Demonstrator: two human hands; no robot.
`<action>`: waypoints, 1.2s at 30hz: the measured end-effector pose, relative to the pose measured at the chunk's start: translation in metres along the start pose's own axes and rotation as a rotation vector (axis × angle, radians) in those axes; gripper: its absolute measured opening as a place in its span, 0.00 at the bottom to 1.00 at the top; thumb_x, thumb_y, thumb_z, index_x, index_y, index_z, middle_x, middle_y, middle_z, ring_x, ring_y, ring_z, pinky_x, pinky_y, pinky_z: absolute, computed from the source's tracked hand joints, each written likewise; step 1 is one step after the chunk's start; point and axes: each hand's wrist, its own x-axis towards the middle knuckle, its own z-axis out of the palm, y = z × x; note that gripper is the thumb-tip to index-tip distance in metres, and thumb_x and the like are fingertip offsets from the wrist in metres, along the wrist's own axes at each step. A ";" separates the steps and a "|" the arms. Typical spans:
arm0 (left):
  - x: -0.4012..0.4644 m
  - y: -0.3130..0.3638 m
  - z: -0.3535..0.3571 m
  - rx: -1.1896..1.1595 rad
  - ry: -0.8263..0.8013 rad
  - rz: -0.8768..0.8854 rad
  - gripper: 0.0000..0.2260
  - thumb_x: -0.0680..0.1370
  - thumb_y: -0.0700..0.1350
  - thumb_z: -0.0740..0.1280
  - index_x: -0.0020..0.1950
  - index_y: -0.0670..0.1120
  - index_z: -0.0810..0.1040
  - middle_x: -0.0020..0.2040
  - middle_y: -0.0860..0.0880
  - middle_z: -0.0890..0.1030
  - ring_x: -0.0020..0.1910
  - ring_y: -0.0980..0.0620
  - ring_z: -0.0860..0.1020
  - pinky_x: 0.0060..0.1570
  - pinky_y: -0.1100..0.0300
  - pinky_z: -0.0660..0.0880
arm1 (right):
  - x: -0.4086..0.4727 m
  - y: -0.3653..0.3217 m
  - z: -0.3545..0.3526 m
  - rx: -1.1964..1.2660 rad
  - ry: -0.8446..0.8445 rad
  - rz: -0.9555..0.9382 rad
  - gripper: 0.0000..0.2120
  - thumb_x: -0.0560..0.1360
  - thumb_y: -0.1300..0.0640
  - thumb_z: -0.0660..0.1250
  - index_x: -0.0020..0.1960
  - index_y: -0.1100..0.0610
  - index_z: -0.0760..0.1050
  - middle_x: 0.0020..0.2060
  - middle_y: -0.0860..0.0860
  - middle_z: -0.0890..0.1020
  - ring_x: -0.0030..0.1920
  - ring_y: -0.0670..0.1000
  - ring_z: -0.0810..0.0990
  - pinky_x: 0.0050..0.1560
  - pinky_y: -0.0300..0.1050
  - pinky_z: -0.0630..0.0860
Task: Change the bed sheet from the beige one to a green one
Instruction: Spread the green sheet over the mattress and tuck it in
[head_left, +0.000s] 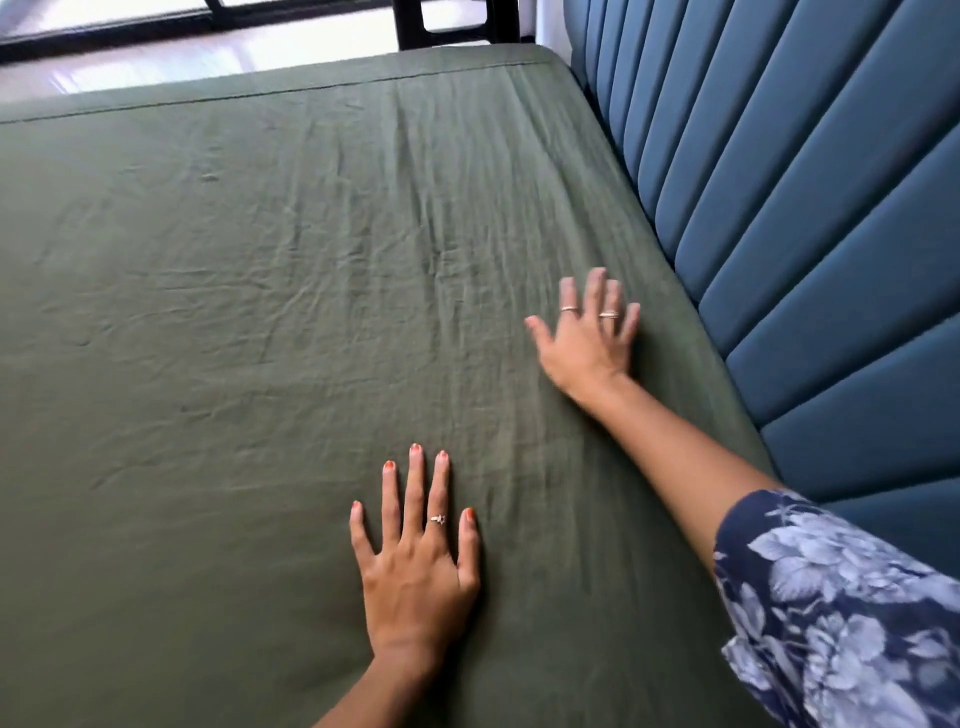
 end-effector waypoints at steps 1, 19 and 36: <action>0.002 0.001 0.000 -0.007 0.002 -0.001 0.27 0.77 0.57 0.50 0.77 0.53 0.60 0.78 0.52 0.58 0.76 0.52 0.55 0.71 0.41 0.52 | 0.005 -0.009 0.004 -0.014 -0.005 -0.148 0.32 0.80 0.39 0.50 0.78 0.53 0.46 0.78 0.56 0.43 0.77 0.56 0.41 0.73 0.59 0.37; 0.009 0.001 0.001 0.019 -0.054 0.007 0.28 0.76 0.55 0.52 0.77 0.51 0.60 0.78 0.51 0.57 0.77 0.50 0.55 0.71 0.40 0.51 | 0.140 0.055 -0.010 0.077 -0.011 0.001 0.30 0.80 0.38 0.47 0.78 0.48 0.48 0.78 0.54 0.48 0.77 0.55 0.50 0.76 0.53 0.46; 0.008 0.002 0.006 0.018 -0.027 -0.012 0.28 0.76 0.55 0.51 0.77 0.53 0.60 0.78 0.52 0.57 0.76 0.51 0.56 0.70 0.41 0.52 | 0.016 0.060 0.011 0.019 0.092 -0.333 0.32 0.77 0.36 0.43 0.76 0.48 0.59 0.77 0.49 0.57 0.76 0.50 0.56 0.74 0.56 0.48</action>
